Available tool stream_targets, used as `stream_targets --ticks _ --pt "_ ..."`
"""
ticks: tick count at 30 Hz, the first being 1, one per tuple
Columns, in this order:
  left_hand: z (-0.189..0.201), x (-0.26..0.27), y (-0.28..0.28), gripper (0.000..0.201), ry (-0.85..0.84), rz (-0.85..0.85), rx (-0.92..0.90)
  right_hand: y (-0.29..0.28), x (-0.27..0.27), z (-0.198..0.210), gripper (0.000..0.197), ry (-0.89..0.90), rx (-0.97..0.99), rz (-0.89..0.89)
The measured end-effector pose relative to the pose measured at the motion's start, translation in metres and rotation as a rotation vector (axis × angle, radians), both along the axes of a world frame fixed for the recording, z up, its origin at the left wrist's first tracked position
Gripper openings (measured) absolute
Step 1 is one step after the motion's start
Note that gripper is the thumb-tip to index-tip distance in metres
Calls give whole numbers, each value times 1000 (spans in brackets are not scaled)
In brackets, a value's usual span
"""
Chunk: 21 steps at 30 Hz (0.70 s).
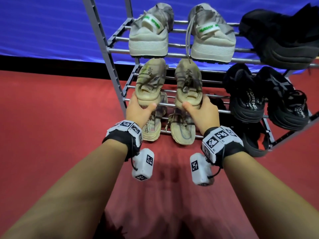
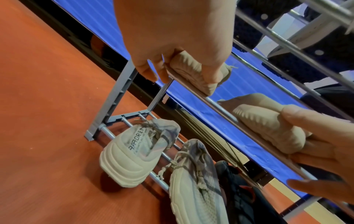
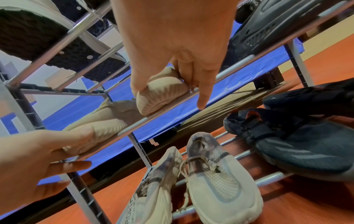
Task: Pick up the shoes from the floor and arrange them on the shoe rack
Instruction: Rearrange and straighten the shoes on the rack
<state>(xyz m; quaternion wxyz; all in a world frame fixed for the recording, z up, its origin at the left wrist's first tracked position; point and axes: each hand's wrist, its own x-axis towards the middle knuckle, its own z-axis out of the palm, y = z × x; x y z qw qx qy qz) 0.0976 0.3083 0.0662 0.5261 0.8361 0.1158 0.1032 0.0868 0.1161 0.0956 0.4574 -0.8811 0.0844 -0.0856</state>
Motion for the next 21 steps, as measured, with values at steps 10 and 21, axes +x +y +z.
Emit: stream_targets --ticks 10,21 --pt "-24 -26 -14 62 36 212 23 -6 -38 -47 44 -107 -64 -70" --pt "-68 -19 -14 66 403 134 -18 -13 -15 -125 62 613 107 -112"
